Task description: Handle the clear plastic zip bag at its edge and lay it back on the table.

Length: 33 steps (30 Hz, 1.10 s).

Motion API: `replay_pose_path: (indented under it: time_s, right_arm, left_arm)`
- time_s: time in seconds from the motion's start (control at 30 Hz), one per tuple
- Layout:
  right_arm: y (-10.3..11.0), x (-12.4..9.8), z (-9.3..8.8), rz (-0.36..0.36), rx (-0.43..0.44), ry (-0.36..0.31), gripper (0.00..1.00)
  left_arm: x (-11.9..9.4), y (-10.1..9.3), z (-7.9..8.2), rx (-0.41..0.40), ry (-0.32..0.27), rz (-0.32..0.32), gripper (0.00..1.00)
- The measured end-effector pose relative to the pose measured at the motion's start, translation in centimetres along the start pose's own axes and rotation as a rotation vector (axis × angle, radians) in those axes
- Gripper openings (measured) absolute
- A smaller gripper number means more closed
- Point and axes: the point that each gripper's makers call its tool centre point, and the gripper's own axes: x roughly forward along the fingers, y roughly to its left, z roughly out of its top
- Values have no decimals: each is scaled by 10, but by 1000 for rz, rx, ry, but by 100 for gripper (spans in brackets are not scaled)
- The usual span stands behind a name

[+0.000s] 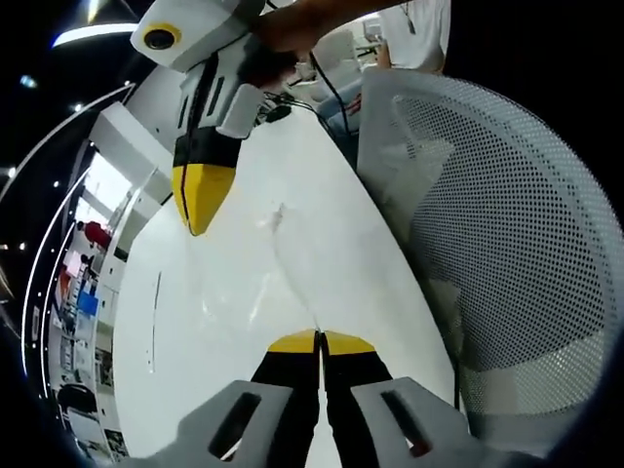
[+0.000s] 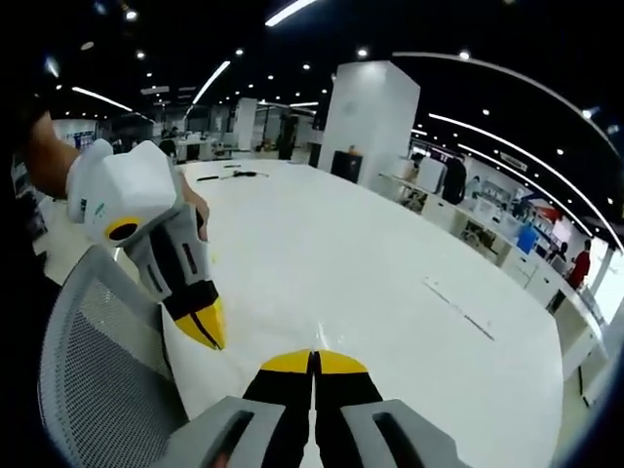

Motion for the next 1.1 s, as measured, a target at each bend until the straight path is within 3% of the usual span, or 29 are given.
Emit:
replay_pose_path:
  time_s: [0.63, 0.9, 1.1]
  right_arm:
    - [-6, -5, 7, -44, -9, -21, 0]
    - [-1, -1, 8, -19, -46, -15, 0]
    - [7, 9, 5, -5, -96, 4, 0]
  left_arm:
    - [-1, 0, 2, -28, -8, -7, 0]
    - [-7, 12, -3, -68, -45, 48, 0]
    - [-14, 16, 2, -134, -103, 59, 0]
